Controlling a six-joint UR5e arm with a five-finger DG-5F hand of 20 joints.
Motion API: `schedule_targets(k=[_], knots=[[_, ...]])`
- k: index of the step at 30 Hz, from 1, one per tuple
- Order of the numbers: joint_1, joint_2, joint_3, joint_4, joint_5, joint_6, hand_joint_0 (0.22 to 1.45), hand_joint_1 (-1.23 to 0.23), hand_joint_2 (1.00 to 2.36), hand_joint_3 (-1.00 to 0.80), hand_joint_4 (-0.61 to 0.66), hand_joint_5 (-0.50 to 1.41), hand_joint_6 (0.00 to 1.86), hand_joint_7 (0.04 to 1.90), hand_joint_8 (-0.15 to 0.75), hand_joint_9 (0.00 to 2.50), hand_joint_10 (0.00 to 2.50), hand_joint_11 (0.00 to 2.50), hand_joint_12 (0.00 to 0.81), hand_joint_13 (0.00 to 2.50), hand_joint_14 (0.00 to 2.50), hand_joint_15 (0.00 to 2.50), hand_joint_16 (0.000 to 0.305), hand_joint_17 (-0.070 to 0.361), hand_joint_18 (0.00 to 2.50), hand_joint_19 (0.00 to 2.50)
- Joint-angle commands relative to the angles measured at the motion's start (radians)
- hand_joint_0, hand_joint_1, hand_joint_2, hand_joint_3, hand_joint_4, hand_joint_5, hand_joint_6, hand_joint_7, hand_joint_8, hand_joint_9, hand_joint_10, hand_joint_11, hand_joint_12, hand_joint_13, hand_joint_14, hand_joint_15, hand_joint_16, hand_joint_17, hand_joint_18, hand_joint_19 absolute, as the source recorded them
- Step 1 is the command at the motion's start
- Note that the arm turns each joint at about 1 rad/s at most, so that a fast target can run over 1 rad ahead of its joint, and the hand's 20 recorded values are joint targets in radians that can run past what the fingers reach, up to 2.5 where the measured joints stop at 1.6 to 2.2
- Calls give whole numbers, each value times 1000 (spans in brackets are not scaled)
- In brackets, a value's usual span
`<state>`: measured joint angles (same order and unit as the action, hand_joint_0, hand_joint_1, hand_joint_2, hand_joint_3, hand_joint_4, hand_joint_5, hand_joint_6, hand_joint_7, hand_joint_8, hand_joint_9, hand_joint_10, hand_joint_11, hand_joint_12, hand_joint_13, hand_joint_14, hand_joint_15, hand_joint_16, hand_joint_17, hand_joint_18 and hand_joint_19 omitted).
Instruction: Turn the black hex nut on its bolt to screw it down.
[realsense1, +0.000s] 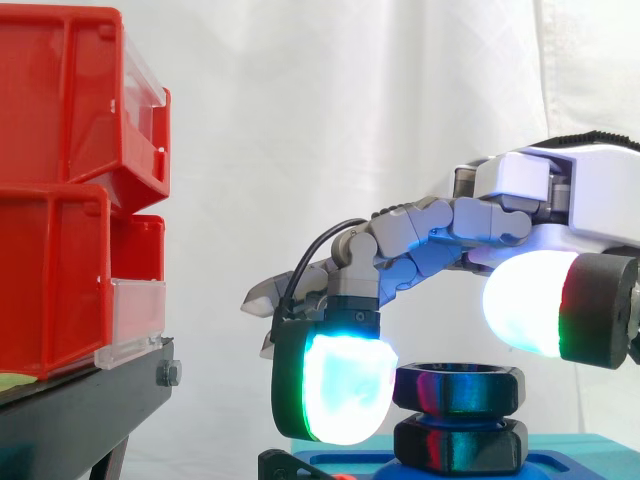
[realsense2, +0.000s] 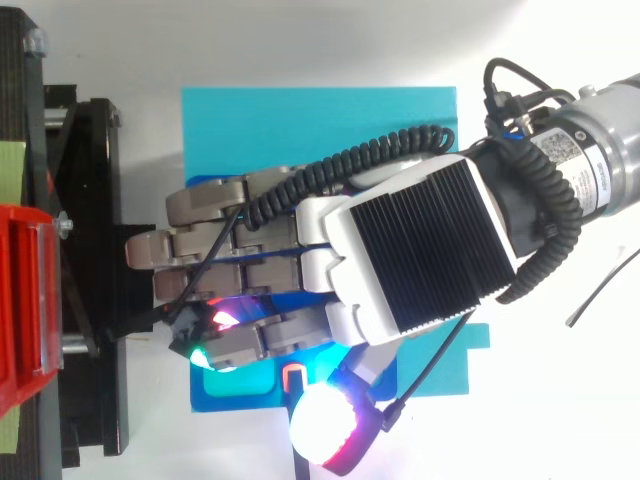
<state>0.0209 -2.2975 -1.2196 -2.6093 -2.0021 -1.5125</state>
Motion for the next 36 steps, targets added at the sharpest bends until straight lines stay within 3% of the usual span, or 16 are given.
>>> schedule_targets(k=[1, 21, 36], knots=[[1, 0, 0, -8, 0, 0, 483, -145, 1000, -500, 183, -11, 507, 1141, 275, 686, 0, 0, 345, 421, 0, 0, 54, 121, 325, 477], [-27, 1, 0, -12, -9, 0, 485, -155, 1000, -500, 154, -4, 507, 1237, 284, 748, 0, 17, 341, 455, 0, 0, 54, 121, 344, 483], [-62, 0, 0, -2, -37, 0, 485, -155, 1000, -500, 156, -3, 507, 1237, 288, 796, 1, 52, 345, 489, 0, 0, 54, 121, 361, 495]])
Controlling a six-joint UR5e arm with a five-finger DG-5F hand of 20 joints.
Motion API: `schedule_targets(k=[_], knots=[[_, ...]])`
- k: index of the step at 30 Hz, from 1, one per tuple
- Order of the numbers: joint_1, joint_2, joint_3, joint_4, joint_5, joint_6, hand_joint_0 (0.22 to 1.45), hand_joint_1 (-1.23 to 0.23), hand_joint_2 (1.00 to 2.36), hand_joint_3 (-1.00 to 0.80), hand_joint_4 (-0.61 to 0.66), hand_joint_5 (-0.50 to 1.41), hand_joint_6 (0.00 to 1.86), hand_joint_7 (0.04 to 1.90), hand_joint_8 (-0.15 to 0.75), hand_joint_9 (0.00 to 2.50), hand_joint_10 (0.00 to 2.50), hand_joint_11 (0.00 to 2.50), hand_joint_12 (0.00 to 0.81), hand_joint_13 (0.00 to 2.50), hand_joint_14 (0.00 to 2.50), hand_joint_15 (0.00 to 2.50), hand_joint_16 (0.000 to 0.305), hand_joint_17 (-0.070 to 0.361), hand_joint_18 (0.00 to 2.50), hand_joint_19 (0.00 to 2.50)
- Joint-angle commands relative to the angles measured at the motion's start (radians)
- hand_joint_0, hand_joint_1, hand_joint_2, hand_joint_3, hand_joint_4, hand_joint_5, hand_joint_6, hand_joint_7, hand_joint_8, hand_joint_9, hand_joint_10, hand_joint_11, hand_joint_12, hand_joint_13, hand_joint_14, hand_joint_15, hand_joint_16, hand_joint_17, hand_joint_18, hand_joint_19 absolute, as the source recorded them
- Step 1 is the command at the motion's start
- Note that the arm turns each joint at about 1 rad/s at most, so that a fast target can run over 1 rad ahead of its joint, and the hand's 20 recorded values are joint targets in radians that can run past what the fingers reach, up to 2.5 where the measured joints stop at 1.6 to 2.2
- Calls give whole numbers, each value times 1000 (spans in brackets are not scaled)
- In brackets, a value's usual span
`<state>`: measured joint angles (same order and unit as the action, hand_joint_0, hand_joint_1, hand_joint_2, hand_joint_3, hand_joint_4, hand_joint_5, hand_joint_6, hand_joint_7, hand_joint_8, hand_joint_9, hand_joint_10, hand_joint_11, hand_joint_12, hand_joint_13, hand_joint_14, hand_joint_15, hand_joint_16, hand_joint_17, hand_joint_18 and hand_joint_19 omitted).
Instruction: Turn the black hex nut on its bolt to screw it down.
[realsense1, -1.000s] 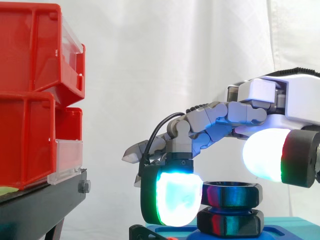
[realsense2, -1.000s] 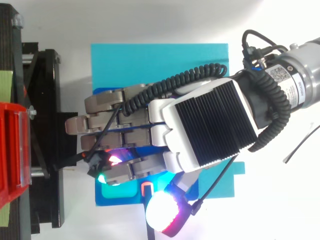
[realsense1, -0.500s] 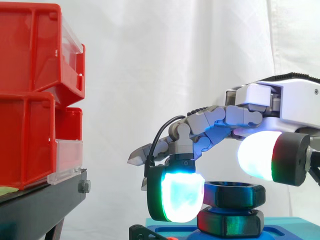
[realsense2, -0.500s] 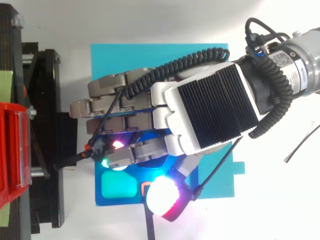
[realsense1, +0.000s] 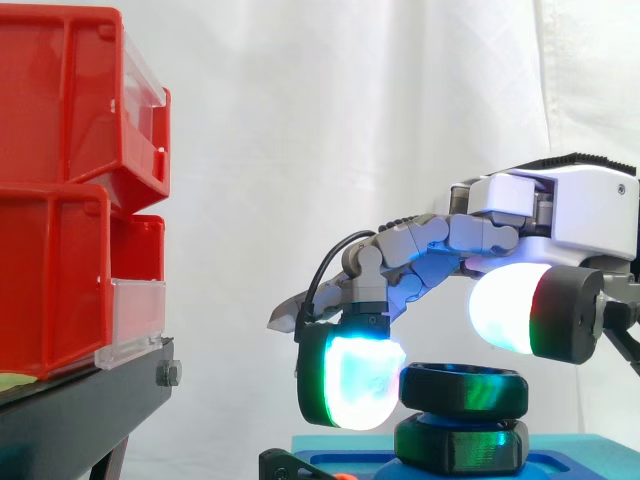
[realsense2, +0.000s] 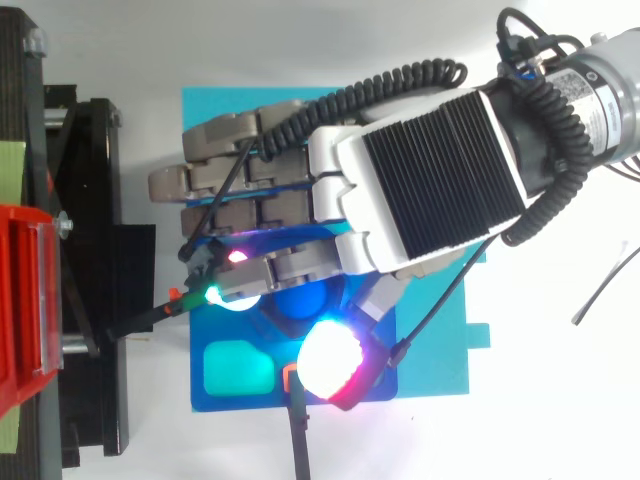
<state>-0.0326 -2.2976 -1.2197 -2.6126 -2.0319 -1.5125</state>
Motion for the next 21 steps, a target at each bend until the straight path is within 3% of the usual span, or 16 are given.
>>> schedule_targets(k=[1, 12, 21], knots=[[-10, 0, 0, 2, -10, 0, 486, -154, 1000, -500, 141, -3, 507, 1240, 286, 800, 3, 53, 344, 493, 0, 0, 54, 121, 361, 495], [-43, 0, 0, 17, -56, 23, 485, -154, 1000, -500, 147, -4, 507, 1231, 290, 834, 3, 79, 343, 503, 0, 0, 54, 121, 368, 493], [-33, 1, 5, 37, -59, 66, 485, -152, 1000, -500, 156, -4, 507, 1210, 289, 843, 3, 88, 341, 511, 0, 0, 54, 121, 368, 501]])
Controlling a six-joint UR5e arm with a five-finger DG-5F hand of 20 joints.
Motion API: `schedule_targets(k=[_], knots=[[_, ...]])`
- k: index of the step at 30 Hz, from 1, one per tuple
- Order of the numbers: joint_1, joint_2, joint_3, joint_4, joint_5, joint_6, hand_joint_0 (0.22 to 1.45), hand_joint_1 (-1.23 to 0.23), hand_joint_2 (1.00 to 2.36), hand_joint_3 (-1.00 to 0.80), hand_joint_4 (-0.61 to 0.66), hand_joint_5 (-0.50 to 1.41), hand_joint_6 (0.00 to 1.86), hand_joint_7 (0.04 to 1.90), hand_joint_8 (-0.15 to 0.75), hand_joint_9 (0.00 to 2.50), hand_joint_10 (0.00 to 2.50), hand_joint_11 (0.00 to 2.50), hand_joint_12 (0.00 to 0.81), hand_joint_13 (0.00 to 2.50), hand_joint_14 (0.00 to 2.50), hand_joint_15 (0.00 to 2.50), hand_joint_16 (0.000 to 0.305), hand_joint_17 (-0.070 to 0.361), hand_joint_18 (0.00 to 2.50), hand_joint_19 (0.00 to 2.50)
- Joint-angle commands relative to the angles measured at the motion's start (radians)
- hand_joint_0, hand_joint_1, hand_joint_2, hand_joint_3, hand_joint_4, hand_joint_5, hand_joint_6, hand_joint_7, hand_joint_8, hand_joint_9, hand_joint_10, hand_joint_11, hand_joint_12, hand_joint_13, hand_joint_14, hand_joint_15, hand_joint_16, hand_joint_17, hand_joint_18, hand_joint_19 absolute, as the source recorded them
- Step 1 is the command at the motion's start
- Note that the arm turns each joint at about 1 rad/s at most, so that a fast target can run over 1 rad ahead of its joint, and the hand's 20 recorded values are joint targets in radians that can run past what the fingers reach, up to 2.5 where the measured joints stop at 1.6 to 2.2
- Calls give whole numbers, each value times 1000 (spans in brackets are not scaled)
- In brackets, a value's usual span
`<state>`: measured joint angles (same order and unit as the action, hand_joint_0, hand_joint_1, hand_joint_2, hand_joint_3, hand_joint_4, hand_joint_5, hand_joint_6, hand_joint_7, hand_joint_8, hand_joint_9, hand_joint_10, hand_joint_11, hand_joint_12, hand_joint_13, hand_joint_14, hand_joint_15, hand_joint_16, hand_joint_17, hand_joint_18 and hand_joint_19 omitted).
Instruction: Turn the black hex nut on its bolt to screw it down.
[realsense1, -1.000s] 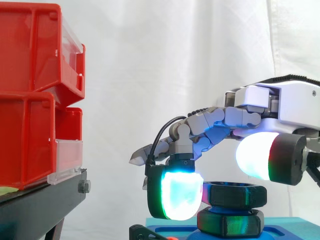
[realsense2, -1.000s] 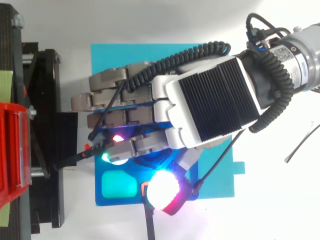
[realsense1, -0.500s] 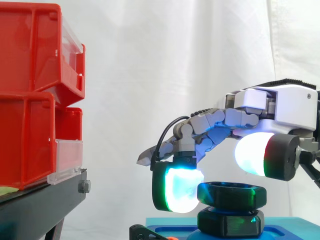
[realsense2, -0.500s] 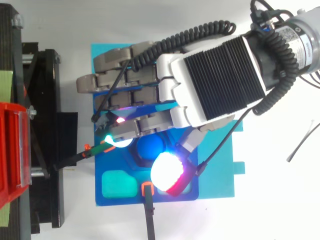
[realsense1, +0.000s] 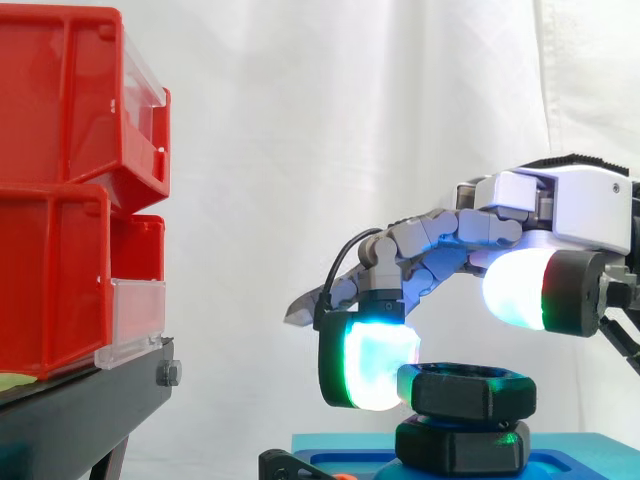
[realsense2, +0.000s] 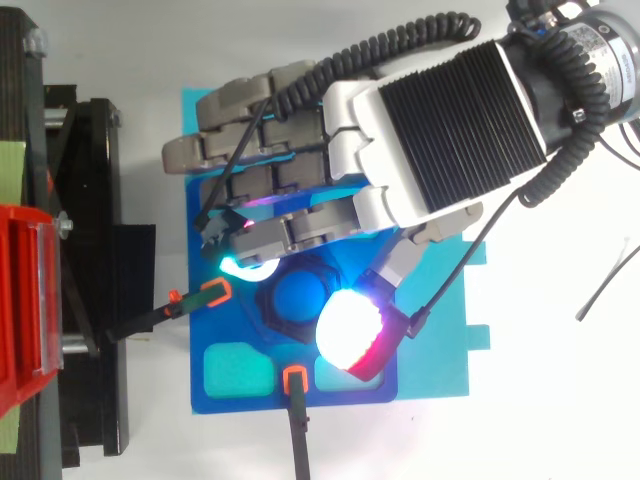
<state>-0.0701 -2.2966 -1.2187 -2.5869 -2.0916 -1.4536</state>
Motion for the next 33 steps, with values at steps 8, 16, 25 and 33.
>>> schedule_targets(k=[8, 16, 25, 33], knots=[[29, 0, 62, -16, 19, 42, 485, -150, 1000, -500, 187, -11, 507, 1147, 289, 844, 4, 91, 341, 515, 0, 0, 54, 122, 370, 508], [35, -1, 64, -13, 19, 41, 485, -148, 1000, -500, 217, -19, 507, 1110, 290, 852, 4, 93, 341, 520, 0, 0, 54, 122, 375, 508], [69, -1, 62, -53, 64, 16, 485, -147, 1000, -500, 248, -25, 506, 1064, 288, 849, 3, 76, 345, 518, 0, 0, 54, 122, 378, 508], [95, -3, 61, -78, 94, 12, 488, -151, 1000, -500, 213, -25, 506, 985, 266, 851, 0, 34, 337, 518, 0, 0, 53, 120, 372, 509]])
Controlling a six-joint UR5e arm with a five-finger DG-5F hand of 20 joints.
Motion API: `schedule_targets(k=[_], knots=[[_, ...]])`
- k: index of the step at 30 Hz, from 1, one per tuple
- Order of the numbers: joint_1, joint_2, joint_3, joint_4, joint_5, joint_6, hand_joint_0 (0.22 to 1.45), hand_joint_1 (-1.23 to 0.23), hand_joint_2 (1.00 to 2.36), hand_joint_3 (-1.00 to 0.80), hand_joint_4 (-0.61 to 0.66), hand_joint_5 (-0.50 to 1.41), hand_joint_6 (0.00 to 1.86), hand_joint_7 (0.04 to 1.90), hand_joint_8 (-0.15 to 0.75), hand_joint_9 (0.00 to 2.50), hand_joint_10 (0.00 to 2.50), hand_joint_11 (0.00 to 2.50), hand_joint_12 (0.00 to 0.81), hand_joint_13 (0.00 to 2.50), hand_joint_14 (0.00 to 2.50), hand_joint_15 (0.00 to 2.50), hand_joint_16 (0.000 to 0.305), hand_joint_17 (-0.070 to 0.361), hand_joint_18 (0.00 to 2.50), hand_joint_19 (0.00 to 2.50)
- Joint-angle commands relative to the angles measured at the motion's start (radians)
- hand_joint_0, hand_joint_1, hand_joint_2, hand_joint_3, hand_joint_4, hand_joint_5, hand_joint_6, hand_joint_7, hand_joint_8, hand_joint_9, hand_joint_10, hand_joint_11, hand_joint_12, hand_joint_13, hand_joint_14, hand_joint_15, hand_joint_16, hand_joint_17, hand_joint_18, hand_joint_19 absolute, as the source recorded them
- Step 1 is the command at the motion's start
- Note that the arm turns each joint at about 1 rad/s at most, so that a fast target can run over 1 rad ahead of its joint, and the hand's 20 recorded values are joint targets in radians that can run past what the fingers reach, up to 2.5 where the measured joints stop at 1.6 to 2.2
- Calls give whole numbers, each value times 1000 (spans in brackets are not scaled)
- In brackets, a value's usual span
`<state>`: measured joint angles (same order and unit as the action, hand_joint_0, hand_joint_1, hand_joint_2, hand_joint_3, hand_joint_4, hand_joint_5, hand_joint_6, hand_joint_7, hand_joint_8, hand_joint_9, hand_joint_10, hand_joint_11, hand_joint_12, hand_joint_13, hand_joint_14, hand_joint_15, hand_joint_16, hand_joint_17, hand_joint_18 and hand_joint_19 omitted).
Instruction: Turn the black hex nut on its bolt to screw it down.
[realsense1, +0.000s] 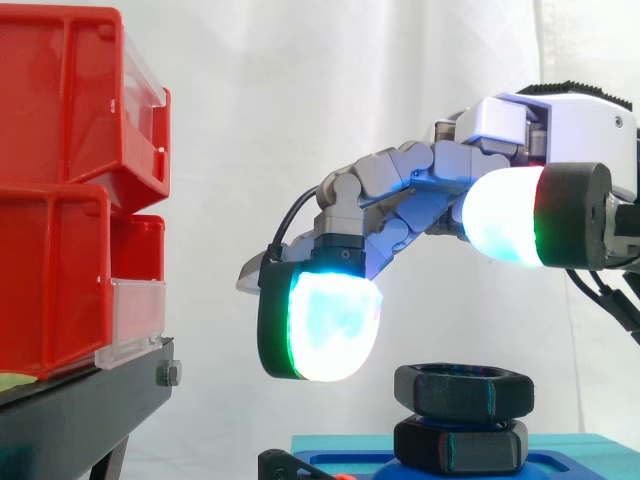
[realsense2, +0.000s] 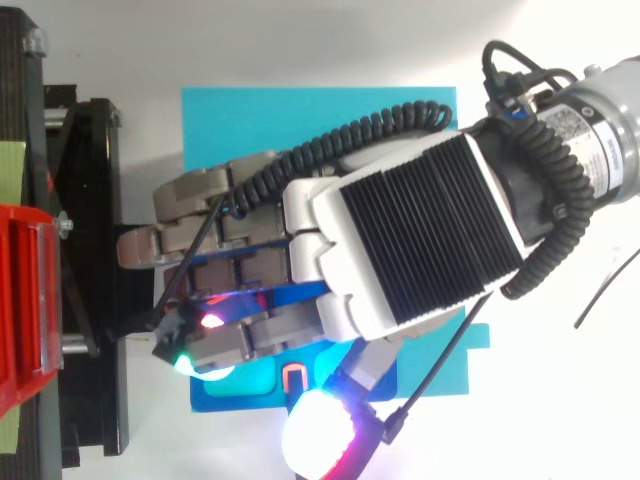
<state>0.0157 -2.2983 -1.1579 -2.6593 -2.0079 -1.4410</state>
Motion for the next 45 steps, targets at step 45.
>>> schedule_targets(k=[45], knots=[[4, -33, 0, 15, -2, 1, 488, -174, 1000, -500, 164, -10, 510, 1475, 298, 884, 6, 156, 338, 523, 0, 0, 53, 118, 378, 501]])
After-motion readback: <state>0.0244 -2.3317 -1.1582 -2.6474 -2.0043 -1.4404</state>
